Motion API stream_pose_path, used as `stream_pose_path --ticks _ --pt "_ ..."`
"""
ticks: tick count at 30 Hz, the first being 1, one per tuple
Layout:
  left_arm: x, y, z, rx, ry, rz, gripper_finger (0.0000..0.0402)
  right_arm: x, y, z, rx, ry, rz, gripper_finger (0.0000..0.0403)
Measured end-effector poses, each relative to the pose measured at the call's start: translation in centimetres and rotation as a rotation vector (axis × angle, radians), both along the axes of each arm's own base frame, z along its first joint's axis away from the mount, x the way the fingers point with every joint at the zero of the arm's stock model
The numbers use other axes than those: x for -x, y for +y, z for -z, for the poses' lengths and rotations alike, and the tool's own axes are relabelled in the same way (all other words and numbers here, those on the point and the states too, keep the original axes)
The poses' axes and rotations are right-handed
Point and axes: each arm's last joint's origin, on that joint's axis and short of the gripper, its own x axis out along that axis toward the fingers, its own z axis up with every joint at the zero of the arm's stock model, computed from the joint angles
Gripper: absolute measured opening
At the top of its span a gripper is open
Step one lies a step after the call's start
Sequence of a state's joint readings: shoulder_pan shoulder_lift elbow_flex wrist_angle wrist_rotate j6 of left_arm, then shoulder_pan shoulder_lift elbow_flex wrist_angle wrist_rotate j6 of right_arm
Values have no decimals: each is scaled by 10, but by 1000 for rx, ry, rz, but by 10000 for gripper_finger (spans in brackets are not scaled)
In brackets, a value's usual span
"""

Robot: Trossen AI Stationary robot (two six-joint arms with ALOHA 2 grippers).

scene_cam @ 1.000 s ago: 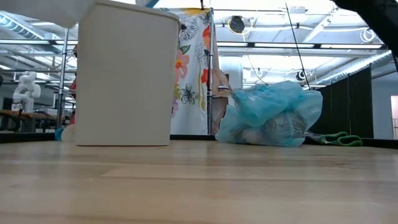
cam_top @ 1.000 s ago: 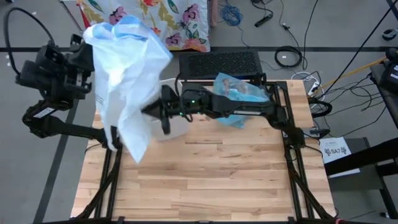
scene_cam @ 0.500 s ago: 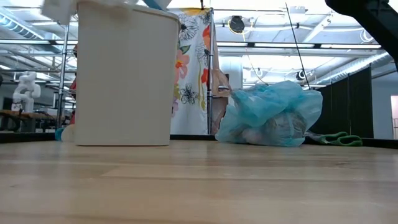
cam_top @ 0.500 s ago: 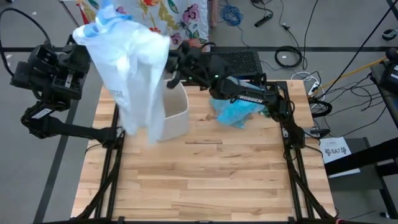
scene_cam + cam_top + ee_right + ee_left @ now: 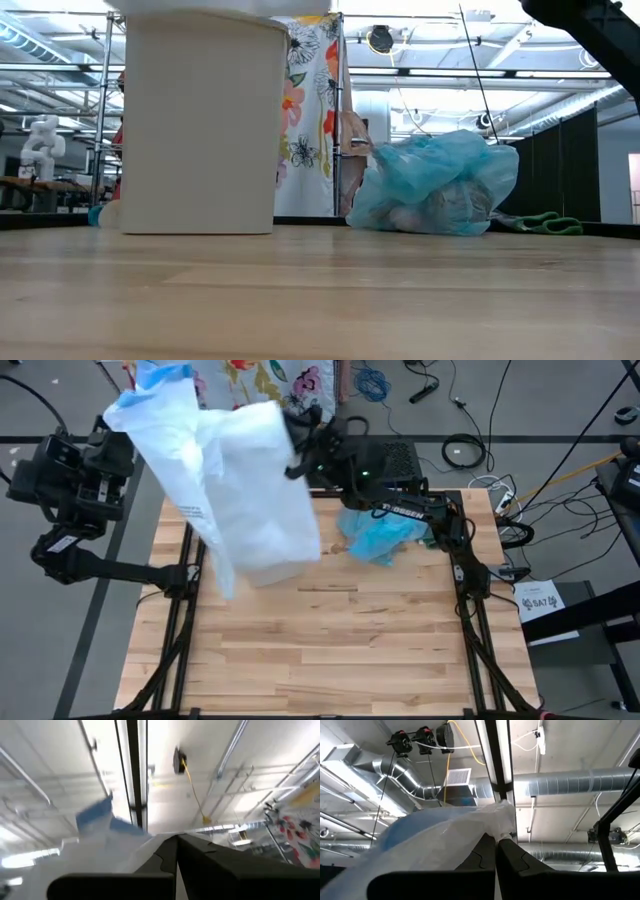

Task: Place trash/remove bag and relplace
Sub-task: Put the white trash bag into the white trash bin

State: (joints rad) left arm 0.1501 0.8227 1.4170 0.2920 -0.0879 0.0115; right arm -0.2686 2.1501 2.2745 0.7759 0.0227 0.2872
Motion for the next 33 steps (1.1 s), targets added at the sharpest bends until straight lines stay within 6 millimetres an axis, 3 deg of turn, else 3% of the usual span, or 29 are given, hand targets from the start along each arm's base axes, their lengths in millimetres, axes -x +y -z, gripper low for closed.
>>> stream_pose_path --ticks 5,8,12,16,20,23,28,33 --pt "0 0 0 -7 0 -13 0 6 -2 -4 14 -65 -68 0" --pt "0 0 0 -13 9 -24 0 10 -1 -7 16 -121 -23 0" --pt "-1 0 1 -10 21 -29 0 27 -15 -13 12 -273 48 0" --pt "-1 1 3 -27 60 -85 0 48 -26 -18 33 -449 9 0" --pt "1 2 6 -55 122 -187 0 54 -27 -19 49 -504 -28 0" --pt "2 3 8 -47 148 -232 0 46 -28 -18 35 -418 -115 0" --pt "7 3 9 -12 150 -246 0 15 -25 -4 -20 -46 -432 0" --pt "11 3 11 2 173 -257 0 -8 5 12 43 273 -700 0"
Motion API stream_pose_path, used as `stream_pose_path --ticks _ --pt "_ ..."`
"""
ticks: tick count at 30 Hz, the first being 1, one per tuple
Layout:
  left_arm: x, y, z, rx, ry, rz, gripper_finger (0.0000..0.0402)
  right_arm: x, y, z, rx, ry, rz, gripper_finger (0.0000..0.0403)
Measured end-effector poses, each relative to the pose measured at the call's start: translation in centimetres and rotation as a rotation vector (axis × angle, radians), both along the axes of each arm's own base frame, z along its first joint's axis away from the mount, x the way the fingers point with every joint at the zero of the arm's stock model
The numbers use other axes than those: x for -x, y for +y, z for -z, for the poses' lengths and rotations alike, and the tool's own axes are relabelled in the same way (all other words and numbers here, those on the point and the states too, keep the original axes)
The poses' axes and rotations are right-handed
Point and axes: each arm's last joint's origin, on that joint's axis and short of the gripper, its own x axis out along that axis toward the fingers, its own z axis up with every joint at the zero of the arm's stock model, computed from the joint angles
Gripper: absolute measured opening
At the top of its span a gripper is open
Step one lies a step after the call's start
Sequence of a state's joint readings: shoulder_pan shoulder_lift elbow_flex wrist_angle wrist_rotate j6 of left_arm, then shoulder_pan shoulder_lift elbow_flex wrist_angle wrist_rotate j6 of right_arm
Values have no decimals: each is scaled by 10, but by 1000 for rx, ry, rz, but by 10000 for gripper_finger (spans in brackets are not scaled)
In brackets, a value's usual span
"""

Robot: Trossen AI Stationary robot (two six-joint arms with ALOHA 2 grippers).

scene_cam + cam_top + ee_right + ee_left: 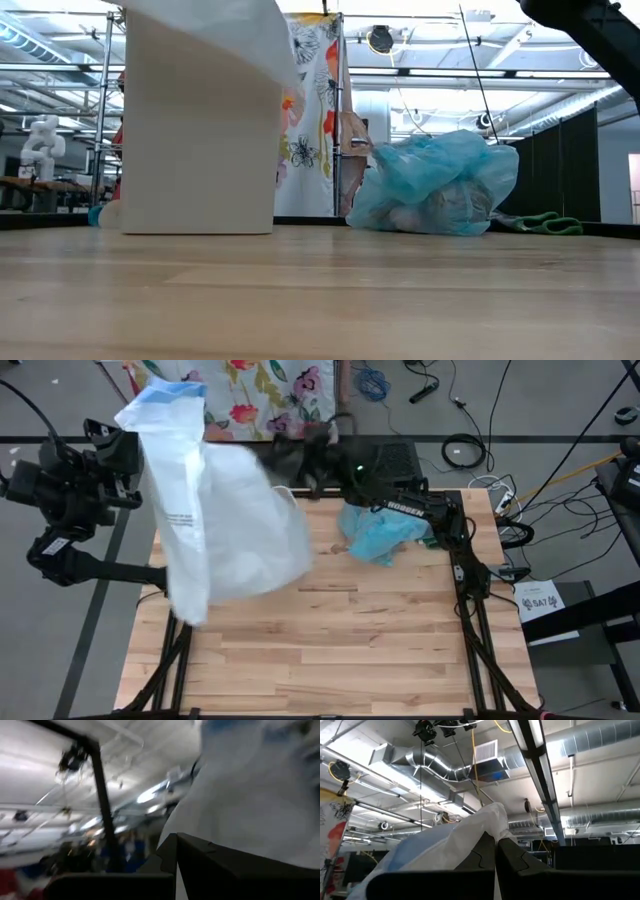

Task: Place trash/remove bag and relplace
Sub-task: Put the white trash bag into the white trash bin

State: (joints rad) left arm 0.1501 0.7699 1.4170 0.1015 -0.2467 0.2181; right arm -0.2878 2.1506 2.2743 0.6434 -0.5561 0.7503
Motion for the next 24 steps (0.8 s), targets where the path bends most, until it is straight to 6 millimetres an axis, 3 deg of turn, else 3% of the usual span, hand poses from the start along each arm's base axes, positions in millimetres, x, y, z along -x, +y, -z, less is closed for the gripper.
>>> stream_pose_path --ticks 3,10,19,24 --pt "1 0 1 16 13 -15 0 -13 23 13 64 156 -118 0" --pt "-7 7 5 139 35 -151 0 -37 63 49 134 455 -189 0" --pt "-48 15 5 177 38 -238 0 -45 85 59 120 509 -188 0" --pt "-54 13 -5 107 -114 -143 0 -49 87 76 125 652 -9 0"
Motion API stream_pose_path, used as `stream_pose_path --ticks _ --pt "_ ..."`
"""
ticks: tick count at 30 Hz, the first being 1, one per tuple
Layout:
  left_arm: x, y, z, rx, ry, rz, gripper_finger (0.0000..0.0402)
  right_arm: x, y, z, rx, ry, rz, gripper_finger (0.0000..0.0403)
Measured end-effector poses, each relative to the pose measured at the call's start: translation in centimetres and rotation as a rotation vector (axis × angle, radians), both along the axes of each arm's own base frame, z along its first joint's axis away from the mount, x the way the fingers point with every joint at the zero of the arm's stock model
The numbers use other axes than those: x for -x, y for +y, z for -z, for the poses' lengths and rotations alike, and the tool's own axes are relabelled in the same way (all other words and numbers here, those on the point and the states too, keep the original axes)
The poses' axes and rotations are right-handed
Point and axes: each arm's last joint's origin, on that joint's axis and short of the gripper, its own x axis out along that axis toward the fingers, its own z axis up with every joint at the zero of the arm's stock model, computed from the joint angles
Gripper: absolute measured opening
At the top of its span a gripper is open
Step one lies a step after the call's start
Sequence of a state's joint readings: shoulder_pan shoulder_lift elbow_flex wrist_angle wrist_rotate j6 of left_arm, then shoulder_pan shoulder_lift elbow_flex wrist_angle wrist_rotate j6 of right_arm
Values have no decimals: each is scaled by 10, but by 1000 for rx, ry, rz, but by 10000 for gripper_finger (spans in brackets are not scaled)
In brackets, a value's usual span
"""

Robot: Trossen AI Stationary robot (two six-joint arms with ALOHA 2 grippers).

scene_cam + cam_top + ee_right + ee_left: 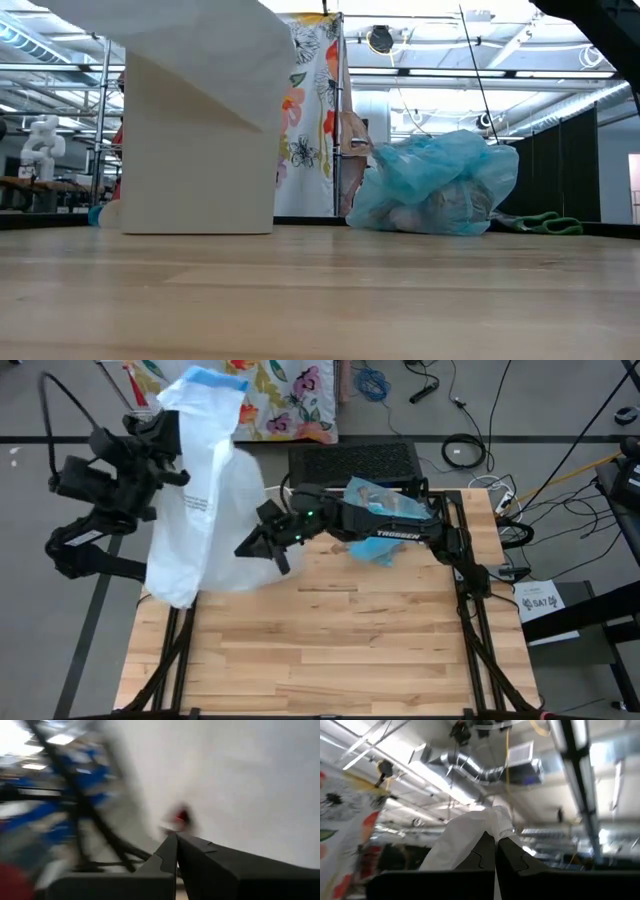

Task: Place trash/remove bag and relplace
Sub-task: Put the white trash bag into the white trash bin

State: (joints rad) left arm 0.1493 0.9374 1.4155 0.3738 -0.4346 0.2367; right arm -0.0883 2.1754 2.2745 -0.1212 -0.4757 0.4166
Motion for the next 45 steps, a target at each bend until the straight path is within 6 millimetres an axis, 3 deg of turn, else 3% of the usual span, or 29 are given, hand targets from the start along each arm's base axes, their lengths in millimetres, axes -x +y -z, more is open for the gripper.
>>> stream_pose_path --ticks 3,6,10,13,19,22,26,28,31,35,40,43,45 --pt "1 -2 -5 -26 -93 75 0 -1 -7 12 45 113 186 0" --pt "3 -3 -10 -27 -138 140 0 1 -26 19 93 188 449 0" --pt "9 -6 -16 -80 -150 194 0 6 -55 15 119 164 773 0" --pt "17 -8 -20 -97 -143 209 0 8 -68 -1 119 10 874 0" --pt "35 -11 -18 -83 -78 213 0 22 -76 -48 171 -461 942 0" --pt "43 -12 -19 -85 -85 212 0 29 -79 -58 115 -569 925 0" --pt "46 -12 -18 -80 -73 212 0 26 -75 -56 84 -521 710 0" --pt "45 -11 -16 -58 -47 199 0 22 -65 -51 126 -465 691 0" --pt "40 -10 -12 -31 12 189 0 18 -54 -47 299 -394 840 0" --pt "36 -10 -8 -16 70 189 0 27 -45 -56 522 -310 1090 0" --pt "35 -9 -6 -17 97 168 0 38 -31 -68 624 -246 1169 0" --pt "35 -9 -6 -20 101 154 0 44 -17 -76 640 -257 1052 0" --pt "36 -9 -6 -18 101 148 0 46 -8 -79 588 -320 843 0"
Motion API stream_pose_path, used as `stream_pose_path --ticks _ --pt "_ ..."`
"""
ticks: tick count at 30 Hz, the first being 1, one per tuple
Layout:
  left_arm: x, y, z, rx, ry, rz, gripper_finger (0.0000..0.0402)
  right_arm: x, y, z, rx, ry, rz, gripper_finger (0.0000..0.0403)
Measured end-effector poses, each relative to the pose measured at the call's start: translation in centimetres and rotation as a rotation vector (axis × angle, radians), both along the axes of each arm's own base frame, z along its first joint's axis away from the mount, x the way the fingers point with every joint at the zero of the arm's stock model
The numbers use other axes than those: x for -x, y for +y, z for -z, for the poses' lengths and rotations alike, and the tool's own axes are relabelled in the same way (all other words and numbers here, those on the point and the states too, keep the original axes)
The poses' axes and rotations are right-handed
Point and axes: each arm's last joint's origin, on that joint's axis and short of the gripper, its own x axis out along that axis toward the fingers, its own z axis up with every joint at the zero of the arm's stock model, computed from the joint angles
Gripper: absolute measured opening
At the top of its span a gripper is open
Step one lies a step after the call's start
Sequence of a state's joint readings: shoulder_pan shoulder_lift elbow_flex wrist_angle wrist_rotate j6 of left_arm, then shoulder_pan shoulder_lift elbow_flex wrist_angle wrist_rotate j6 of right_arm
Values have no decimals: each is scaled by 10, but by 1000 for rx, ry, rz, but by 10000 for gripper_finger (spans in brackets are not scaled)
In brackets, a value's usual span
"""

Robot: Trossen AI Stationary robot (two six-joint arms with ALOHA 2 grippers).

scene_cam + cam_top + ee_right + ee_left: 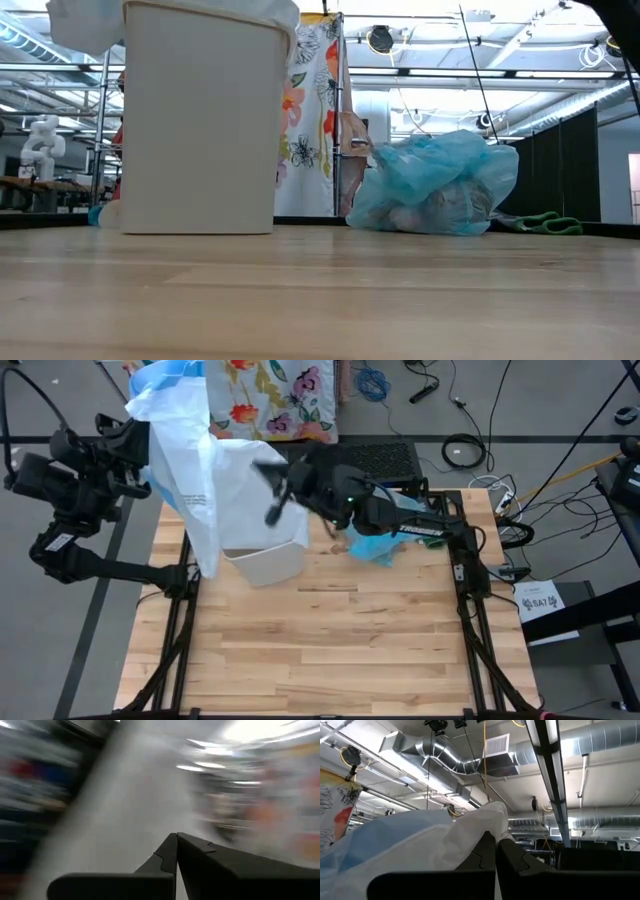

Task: Place trash/remove bag and relplace
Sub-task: Put the white trash bag into the white trash bin

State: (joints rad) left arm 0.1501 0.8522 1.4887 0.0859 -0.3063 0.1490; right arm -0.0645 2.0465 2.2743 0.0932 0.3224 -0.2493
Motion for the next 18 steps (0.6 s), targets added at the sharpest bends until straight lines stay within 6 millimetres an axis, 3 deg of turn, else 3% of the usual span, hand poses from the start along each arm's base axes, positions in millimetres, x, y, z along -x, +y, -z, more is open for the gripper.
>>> stream_pose_path --ticks 3,5,13,18 --pt "0 1 0 -17 20 -45 0 -4 10 3 -100 -22 -362 0" --pt "-3 1 1 -26 37 -77 0 -11 12 11 -168 -9 -474 0" --pt "-27 6 1 -20 37 -97 0 -52 19 66 -313 84 -615 0" --pt "-30 2 -8 -85 -113 77 0 -75 12 104 -354 142 -539 0"
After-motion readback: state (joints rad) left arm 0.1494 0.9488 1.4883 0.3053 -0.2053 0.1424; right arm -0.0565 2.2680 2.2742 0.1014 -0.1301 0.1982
